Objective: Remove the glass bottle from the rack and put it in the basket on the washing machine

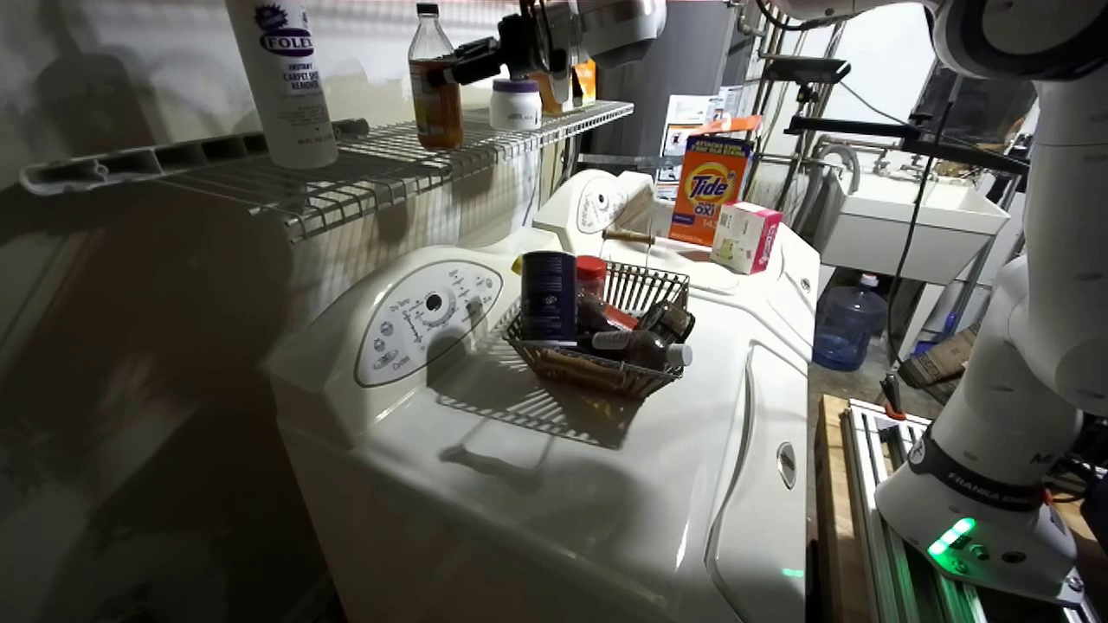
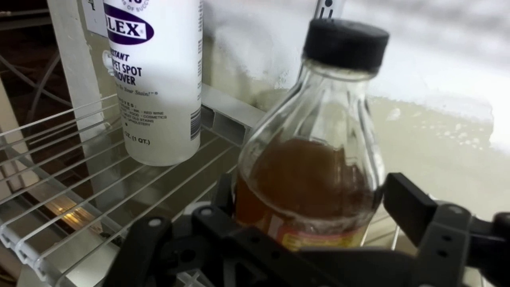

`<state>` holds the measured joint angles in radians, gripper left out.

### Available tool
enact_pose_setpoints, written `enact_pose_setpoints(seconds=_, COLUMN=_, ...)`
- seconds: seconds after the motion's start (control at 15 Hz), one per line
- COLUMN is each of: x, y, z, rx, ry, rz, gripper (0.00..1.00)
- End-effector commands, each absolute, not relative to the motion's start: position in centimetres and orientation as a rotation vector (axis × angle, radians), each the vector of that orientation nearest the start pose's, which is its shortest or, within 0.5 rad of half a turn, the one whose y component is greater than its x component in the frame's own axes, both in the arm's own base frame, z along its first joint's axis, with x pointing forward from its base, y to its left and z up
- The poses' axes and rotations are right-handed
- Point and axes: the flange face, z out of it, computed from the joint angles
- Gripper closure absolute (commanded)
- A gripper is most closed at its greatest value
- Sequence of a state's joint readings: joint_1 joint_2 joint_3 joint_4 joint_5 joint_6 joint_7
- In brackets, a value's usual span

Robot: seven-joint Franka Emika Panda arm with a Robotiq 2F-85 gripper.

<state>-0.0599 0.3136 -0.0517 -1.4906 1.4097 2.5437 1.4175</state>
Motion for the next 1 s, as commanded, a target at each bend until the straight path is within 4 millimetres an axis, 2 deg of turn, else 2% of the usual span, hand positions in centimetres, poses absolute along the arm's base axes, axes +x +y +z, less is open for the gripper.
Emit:
enact_pose_setpoints(seconds=0.0, x=70.9, y=-8.8, z=57.4, rx=-0.550, ry=1.745, rz=0.220, gripper=0.30)
enact_pose_setpoints(seconds=0.07, x=70.9, y=-8.7, z=57.4, rx=-0.550, ry=1.745, rz=0.220, gripper=0.39)
enact_pose_setpoints(seconds=0.13, x=70.9, y=-8.8, z=57.3, rx=-0.544, ry=1.750, rz=0.218, gripper=0.42)
enact_pose_setpoints(seconds=0.47, x=70.7, y=-8.9, z=57.5, rx=-0.559, ry=1.753, rz=0.218, gripper=0.42)
enact_pose_setpoints(seconds=0.93, x=68.5, y=-9.4, z=59.0, rx=-0.679, ry=1.721, rz=0.240, gripper=0.42)
